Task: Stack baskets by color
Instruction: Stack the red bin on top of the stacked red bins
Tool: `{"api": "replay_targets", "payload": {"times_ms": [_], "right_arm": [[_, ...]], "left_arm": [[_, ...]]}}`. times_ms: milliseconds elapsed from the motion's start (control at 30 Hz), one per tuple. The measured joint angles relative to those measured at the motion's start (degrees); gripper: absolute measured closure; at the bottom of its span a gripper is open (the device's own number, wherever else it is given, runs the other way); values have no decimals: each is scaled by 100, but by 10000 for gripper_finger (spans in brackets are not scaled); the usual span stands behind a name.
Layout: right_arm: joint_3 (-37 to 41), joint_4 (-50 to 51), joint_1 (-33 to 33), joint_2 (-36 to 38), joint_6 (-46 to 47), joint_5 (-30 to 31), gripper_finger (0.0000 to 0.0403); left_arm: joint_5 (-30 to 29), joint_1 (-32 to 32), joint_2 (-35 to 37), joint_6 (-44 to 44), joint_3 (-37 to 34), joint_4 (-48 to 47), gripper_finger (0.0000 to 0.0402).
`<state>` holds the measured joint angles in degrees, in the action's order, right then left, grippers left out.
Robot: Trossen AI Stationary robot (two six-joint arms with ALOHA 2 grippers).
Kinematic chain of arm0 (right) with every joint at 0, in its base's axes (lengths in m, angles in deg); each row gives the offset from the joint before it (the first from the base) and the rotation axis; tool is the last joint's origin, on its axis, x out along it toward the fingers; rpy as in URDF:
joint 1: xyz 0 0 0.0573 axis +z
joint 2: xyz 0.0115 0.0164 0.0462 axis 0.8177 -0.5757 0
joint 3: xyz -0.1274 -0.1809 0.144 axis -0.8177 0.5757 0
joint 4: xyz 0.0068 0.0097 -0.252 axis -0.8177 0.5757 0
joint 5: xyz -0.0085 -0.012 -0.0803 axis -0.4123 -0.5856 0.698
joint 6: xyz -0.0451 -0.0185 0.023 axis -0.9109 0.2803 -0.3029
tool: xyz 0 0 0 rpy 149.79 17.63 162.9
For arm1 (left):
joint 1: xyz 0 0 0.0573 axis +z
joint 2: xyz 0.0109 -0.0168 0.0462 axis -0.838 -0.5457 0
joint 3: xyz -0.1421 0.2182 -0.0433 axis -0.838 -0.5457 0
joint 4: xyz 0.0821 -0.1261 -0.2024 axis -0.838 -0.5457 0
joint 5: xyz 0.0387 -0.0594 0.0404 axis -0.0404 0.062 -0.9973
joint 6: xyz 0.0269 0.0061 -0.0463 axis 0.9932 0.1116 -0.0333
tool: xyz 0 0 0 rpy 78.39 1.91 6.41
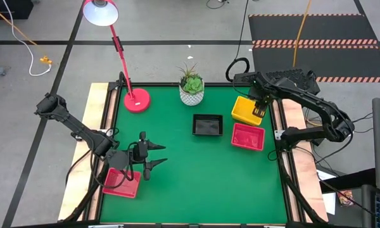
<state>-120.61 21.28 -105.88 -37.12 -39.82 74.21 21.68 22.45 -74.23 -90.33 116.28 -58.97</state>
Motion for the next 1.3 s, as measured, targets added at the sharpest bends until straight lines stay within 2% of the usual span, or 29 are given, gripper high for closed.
{"api": "replay_targets", "payload": {"times_ms": [200,300,433,567,700,867,1033,1200,1300], "right_arm": [[0,-111,-1,52,336,724,186],[0,-166,3,254,530,700,166],[2,-502,119,731,850,7,162],[2,-647,449,1218,1456,-912,166],[0,-391,1177,1461,1977,-1101,174],[2,-349,2557,1389,2799,-1102,176],[2,-1205,3884,1101,3469,-922,176],[0,-2289,4814,717,3845,-661,177],[0,-2645,5190,471,3953,-433,177]], "left_arm": [[9,-23,0,-202,0,-54,176],[27,-129,0,-485,0,-215,176],[338,-297,0,-1104,152,-855,176],[494,-471,-1,-2124,568,-2196,176],[601,-647,-2,-2782,994,-3477,176],[1428,-691,-80,-3724,1478,-4824,177],[2451,-693,-375,-4166,1652,-5948,177],[3630,-693,-1017,-3987,1644,-7128,177],[4182,-693,-1407,-3608,1644,-7258,177]]}}
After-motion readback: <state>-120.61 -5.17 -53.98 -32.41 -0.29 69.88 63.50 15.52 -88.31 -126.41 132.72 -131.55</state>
